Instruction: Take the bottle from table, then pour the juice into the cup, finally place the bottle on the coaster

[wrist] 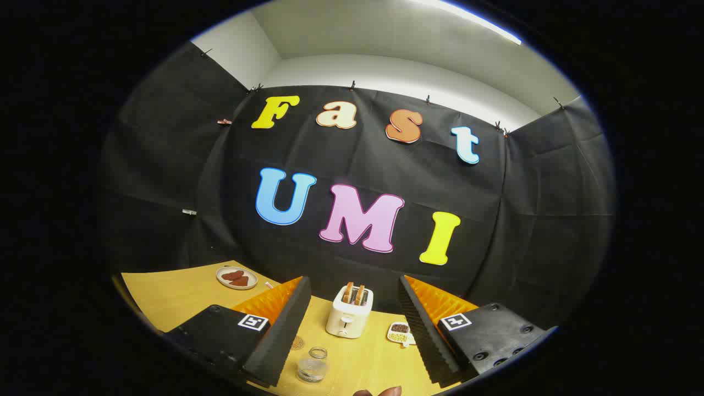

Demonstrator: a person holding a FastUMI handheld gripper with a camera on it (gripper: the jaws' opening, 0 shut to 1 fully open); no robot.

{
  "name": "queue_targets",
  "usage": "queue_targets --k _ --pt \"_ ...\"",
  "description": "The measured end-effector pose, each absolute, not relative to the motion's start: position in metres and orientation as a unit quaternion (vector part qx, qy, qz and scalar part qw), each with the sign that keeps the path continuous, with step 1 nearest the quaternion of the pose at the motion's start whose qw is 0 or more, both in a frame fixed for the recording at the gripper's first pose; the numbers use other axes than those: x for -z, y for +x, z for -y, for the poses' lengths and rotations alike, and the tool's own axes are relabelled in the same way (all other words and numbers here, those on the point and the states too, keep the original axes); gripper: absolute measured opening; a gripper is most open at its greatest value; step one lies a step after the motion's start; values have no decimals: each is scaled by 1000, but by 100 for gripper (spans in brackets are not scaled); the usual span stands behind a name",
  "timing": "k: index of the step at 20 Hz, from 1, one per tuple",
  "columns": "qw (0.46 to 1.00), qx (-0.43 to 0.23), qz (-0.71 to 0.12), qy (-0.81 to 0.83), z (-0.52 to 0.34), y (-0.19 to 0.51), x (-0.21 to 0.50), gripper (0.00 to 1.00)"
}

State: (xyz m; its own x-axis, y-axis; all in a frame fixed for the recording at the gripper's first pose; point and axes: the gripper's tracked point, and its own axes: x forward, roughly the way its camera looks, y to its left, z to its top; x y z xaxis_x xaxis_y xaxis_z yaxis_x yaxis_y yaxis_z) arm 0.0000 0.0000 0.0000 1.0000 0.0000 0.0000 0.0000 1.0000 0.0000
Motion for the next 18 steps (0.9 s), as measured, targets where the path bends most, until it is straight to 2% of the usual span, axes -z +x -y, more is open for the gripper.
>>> queue_targets --k 13,18 --pt "996 -83 11 23 11 26 22 97" --pt "998 -64 10 11 13 28 21 97"
